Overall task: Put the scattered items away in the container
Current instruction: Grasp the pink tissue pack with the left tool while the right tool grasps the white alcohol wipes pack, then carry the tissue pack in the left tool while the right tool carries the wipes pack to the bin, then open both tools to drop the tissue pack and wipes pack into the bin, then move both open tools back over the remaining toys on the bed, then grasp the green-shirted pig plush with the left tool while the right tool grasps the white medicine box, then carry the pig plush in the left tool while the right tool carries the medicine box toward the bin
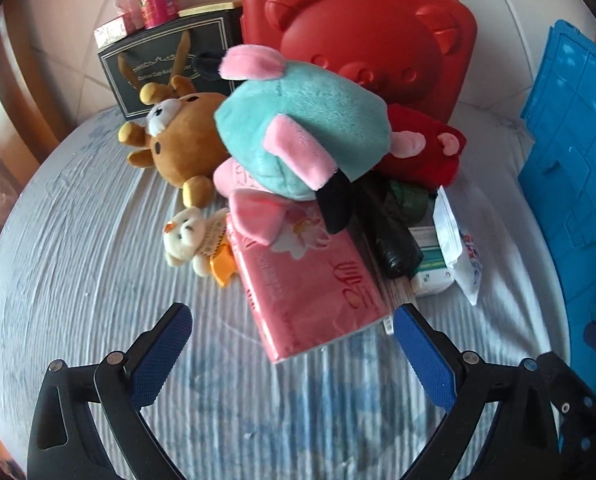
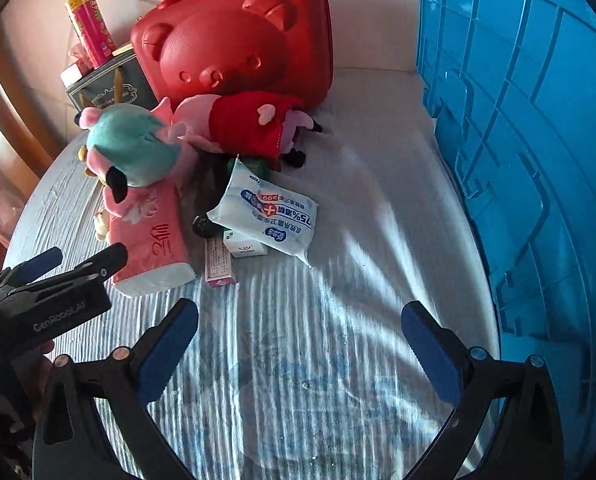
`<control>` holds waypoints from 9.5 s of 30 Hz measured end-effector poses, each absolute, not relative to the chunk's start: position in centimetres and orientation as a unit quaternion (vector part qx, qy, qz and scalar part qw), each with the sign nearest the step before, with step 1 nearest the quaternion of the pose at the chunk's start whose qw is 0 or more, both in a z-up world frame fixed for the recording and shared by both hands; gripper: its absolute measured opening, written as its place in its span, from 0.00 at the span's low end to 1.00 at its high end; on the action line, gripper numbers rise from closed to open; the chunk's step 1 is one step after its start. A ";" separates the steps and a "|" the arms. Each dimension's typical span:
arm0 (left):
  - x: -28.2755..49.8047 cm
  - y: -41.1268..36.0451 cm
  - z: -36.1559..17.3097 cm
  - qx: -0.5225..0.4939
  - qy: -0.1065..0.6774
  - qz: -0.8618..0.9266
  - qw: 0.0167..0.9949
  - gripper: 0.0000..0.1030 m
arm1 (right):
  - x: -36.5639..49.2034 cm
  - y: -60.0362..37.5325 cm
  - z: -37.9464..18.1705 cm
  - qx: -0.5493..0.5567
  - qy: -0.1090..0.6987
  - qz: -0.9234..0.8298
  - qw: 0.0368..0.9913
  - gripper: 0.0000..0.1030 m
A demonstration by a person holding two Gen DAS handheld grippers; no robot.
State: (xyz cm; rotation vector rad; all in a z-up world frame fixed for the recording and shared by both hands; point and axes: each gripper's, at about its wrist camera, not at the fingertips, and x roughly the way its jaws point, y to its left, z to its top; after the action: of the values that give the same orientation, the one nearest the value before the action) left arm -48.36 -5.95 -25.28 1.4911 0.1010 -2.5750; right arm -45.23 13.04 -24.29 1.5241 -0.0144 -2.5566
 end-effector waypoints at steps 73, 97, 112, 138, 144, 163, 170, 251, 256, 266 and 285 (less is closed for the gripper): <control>-38.6 -10.1 -25.4 0.491 0.014 -0.869 0.063 0.95 | -45.9 9.8 -30.4 0.554 0.023 -0.822 0.128 0.59; -28.5 -7.1 -12.3 0.351 -0.012 -0.936 -0.027 0.95 | -30.5 9.0 -12.3 0.374 0.001 -0.922 0.100 0.59; -26.1 12.2 -1.5 0.216 -0.018 -0.971 -0.101 0.95 | -24.4 28.1 -1.8 0.229 -0.022 -0.973 0.030 0.59; -26.5 35.6 0.9 0.229 -0.090 -0.956 -0.160 0.97 | -24.6 49.7 -3.6 0.237 -0.081 -0.967 -0.039 0.60; -26.3 35.5 1.0 0.223 -0.099 -0.957 -0.159 0.99 | -25.4 49.9 -4.0 0.245 -0.087 -0.965 -0.041 0.62; -25.8 32.0 1.3 0.221 -0.055 -0.963 -0.141 0.99 | -24.7 49.6 -3.2 0.241 -0.087 -0.965 -0.051 1.00; -25.4 26.7 1.2 0.222 -0.027 -0.969 -0.107 0.99 | -24.6 45.8 -1.8 0.221 -0.071 -0.972 -0.025 1.00; -52.1 -7.9 -29.3 0.563 0.090 -0.821 -0.007 0.67 | -54.5 7.3 -32.2 0.571 0.013 -0.809 0.140 0.41; -50.0 -7.1 -28.9 0.554 0.062 -0.830 -0.003 0.64 | -52.6 8.9 -32.4 0.587 0.020 -0.800 0.125 0.39; -45.4 -8.0 -27.3 0.543 0.023 -0.839 0.017 0.77 | -48.2 11.5 -32.1 0.603 0.014 -0.789 0.117 0.38; -46.3 -6.4 -29.0 0.547 0.026 -0.836 0.017 0.69 | -47.5 11.4 -30.8 0.591 0.015 -0.798 0.113 0.35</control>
State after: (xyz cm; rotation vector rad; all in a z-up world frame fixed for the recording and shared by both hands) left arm -46.29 -6.43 -28.96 1.7008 0.0807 -2.5988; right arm -47.46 11.43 -30.77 1.7345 0.0428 -2.3426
